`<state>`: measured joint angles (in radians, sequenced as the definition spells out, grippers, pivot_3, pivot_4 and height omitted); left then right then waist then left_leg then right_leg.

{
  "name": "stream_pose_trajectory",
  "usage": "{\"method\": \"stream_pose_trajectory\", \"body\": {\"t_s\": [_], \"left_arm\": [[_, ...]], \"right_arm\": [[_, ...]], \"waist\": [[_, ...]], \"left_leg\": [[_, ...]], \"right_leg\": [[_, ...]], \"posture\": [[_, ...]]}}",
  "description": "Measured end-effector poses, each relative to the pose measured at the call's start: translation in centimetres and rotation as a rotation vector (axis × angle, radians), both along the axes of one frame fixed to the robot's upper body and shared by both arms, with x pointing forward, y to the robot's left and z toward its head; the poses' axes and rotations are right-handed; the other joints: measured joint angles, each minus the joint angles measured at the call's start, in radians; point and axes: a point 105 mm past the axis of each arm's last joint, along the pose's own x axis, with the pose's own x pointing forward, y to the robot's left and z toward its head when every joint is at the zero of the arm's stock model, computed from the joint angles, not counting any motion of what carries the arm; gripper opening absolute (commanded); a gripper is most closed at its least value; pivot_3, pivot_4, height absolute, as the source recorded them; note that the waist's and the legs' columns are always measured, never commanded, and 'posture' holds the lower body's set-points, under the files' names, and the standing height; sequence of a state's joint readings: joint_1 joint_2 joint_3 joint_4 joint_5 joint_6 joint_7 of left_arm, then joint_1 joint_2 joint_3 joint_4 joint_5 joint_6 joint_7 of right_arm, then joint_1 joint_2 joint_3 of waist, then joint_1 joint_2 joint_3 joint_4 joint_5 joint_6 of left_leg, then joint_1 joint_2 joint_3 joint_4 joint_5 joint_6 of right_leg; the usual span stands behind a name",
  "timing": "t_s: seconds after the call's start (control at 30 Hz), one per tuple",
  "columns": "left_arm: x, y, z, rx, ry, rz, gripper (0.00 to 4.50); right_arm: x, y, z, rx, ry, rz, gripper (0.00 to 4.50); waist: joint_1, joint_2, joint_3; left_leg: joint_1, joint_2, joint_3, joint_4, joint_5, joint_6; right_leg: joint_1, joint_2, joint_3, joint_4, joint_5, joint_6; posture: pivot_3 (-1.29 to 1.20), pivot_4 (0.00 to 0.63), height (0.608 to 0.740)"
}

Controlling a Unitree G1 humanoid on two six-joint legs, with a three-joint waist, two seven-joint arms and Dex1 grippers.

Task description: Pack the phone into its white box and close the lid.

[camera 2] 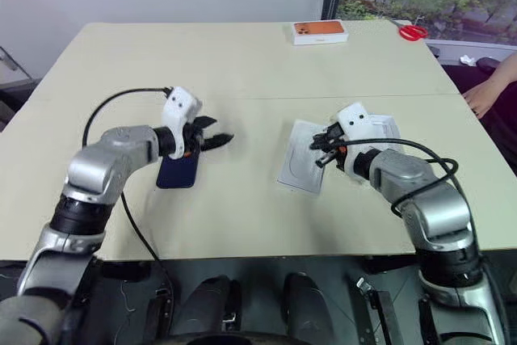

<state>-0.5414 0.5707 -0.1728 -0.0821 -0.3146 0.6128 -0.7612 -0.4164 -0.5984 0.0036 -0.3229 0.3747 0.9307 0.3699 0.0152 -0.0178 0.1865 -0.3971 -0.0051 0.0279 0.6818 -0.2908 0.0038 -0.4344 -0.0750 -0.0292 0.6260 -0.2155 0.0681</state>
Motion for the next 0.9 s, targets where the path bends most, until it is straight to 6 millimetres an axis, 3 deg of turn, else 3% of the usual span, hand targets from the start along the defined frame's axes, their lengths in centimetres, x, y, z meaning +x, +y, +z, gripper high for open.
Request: {"method": "stream_pose_trajectory", "body": {"t_s": [0.17, 0.37, 0.63, 0.9], "left_arm": [[-2.9, -0.5, -1.0, 0.011, -0.036, -0.198, 3.53], [-4.5, -1.0, -1.0, -0.035, -0.009, -0.284, 3.53], [-4.4, -0.9, -1.2, -0.037, -0.004, -0.272, 3.53], [-4.4, -0.7, -1.6, -0.029, 0.000, -0.253, 3.53]], "right_arm": [[2.1, 0.3, -1.6, -0.047, 0.048, -0.090, 0.03], [3.6, 0.3, -2.2, -0.058, 0.079, -0.157, 0.03], [4.3, 0.7, -2.8, -0.058, 0.116, -0.190, 0.03], [2.7, 0.1, -2.8, -0.102, 0.174, -0.166, 0.03]], "waist": [[-0.004, 0.000, 0.000], [-0.006, 0.000, 0.000], [-0.012, 0.000, 0.000], [-0.008, 0.000, 0.000]], "left_leg": [[-0.010, -0.003, 0.001, 0.003, 0.000, 0.001], [-0.010, -0.003, 0.000, 0.003, 0.001, 0.003], [-0.009, -0.001, -0.001, 0.003, 0.001, 0.003], [-0.009, -0.001, -0.001, 0.003, 0.000, 0.003]], "right_leg": [[-0.009, -0.003, 0.000, 0.001, 0.001, 0.001], [-0.009, 0.001, -0.002, 0.003, 0.003, 0.005], [-0.009, 0.005, -0.002, 0.004, 0.003, 0.006], [-0.008, 0.005, -0.002, 0.004, 0.003, 0.006]], "posture": [[0.00, 0.150, 0.740], [0.00, 0.150, 0.740], [0.00, 0.150, 0.740], [0.00, 0.150, 0.740]]}}
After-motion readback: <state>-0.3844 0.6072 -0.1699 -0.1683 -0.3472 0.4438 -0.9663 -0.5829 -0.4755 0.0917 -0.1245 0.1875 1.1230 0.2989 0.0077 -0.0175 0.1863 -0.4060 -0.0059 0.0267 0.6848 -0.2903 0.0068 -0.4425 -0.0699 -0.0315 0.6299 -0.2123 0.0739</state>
